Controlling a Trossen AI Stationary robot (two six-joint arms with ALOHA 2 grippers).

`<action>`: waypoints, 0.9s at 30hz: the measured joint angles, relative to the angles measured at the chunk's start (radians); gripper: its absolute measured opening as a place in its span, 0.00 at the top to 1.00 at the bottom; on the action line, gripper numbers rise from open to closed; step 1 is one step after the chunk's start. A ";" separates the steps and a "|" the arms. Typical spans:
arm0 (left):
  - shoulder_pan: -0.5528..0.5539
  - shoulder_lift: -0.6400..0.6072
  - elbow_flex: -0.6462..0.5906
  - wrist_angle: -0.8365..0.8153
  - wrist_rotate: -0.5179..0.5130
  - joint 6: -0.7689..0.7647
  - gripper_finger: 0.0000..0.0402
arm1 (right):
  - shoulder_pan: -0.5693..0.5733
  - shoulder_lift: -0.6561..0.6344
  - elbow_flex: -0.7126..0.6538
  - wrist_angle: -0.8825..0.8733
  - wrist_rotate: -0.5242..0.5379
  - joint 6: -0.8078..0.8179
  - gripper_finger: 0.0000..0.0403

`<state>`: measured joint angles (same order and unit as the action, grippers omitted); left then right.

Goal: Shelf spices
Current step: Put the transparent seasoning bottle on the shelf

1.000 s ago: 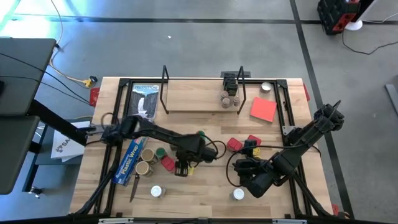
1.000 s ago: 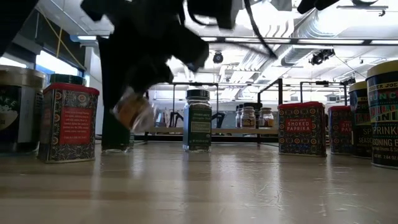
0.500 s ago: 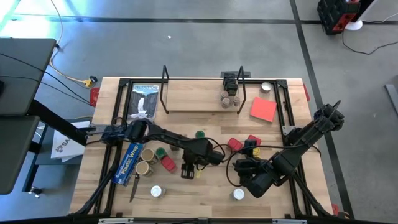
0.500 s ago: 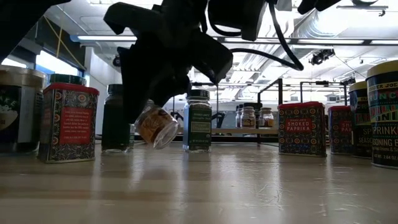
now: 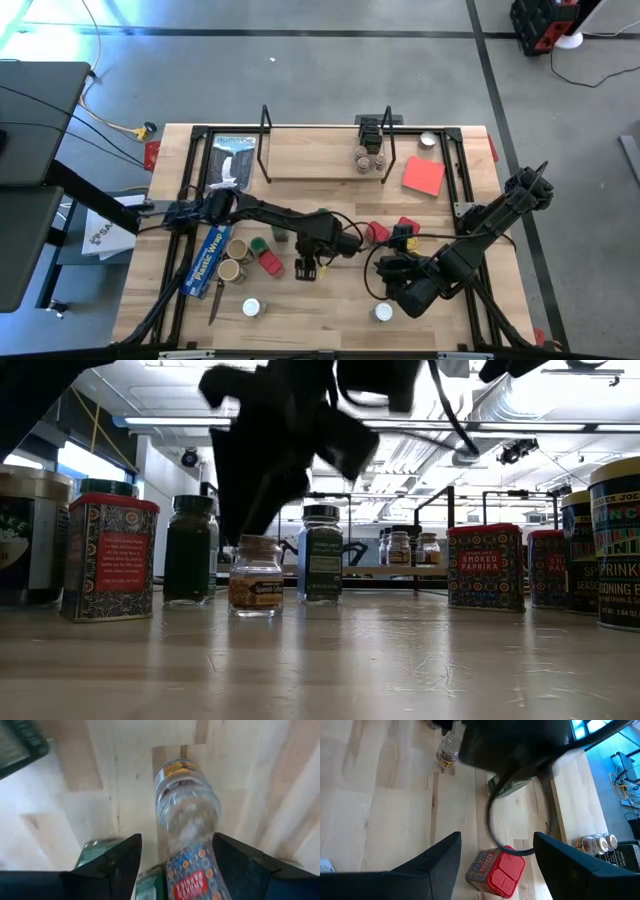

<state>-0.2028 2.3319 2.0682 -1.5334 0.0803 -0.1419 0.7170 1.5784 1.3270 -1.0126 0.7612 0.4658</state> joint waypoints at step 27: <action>-0.441 -0.634 -0.343 0.011 -0.924 -1.022 0.40 | -0.406 0.219 0.018 0.720 -0.664 -0.703 0.40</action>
<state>-0.6441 1.6979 1.7255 -1.5227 -0.8434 -1.1639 0.3114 1.7973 1.3446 -0.2929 0.0976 -0.2376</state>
